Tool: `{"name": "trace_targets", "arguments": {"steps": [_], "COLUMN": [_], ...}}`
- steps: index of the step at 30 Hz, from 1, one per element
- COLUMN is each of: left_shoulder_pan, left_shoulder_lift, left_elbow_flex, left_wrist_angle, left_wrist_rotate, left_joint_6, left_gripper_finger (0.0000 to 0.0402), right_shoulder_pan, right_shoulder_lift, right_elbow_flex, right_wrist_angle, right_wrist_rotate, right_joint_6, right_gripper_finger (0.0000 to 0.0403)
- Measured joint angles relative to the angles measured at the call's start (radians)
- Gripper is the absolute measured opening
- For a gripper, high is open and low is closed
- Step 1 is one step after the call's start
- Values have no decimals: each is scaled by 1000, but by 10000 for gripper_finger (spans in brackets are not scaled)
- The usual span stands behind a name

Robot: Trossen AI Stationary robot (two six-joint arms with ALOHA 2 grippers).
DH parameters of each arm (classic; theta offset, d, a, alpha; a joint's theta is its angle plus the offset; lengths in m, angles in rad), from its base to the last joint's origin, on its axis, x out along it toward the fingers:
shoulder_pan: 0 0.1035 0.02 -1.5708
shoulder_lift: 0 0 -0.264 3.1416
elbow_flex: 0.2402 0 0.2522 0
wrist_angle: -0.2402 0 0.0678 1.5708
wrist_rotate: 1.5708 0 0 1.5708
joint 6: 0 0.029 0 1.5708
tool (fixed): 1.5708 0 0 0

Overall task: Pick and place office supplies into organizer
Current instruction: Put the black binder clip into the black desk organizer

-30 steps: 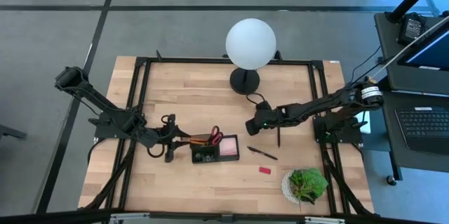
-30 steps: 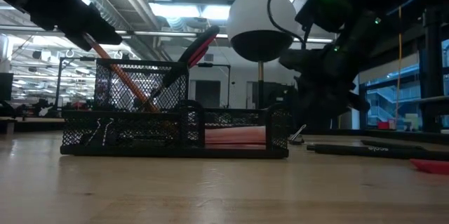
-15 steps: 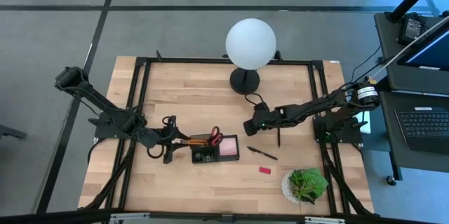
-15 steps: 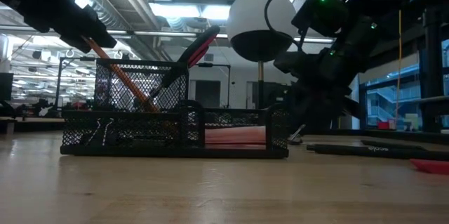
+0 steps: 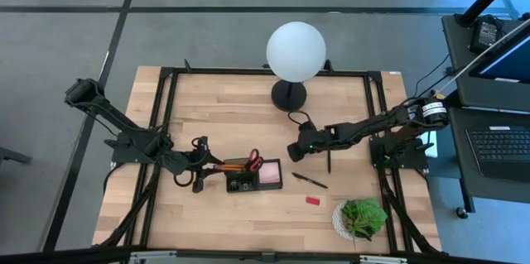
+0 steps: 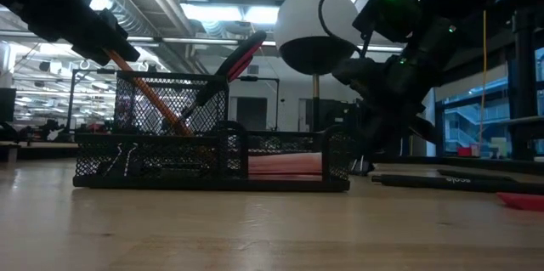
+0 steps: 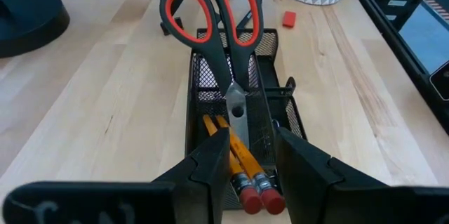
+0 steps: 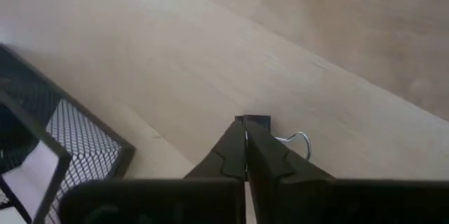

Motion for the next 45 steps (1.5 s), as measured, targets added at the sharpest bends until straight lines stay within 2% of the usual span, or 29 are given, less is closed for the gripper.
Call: {"name": "trace_targets", "arguments": {"steps": [7, 12, 17, 20, 27, 34, 37, 45], "left_shoulder_pan": [0, 0, 0, 0, 0, 0, 0, -1], "left_shoulder_lift": [0, 0, 0, -6, -49, -129, -180, -256], "left_elbow_flex": [0, 0, 0, 0, 0, 1, 1, 1], "left_wrist_angle": [0, 0, 1, 8, 47, 55, 51, -84], "left_wrist_rotate": [0, 0, 0, 0, 0, -7, -39, -65], "left_joint_6": [0, 0, 0, 0, 0, 101, 154, 126], "left_gripper_finger": [106, 106, 106, 106, 106, 106, 106, 106], "right_shoulder_pan": [37, 106, 212, 284, 426, 448, 447, 422], "right_shoulder_lift": [0, 0, 0, 1, 35, 185, 257, 414], "right_elbow_flex": [24, 144, 308, 386, 436, 436, 452, 627], "right_wrist_angle": [-24, -147, -327, -356, -120, 146, 236, 229], "right_wrist_rotate": [-11, -6, 116, 202, 343, 352, 361, 382], "right_joint_6": [-72, -112, -121, -150, -362, -600, -680, -803], "right_gripper_finger": [3, 2, 1, 1, 0, 0, 0, 0]}}
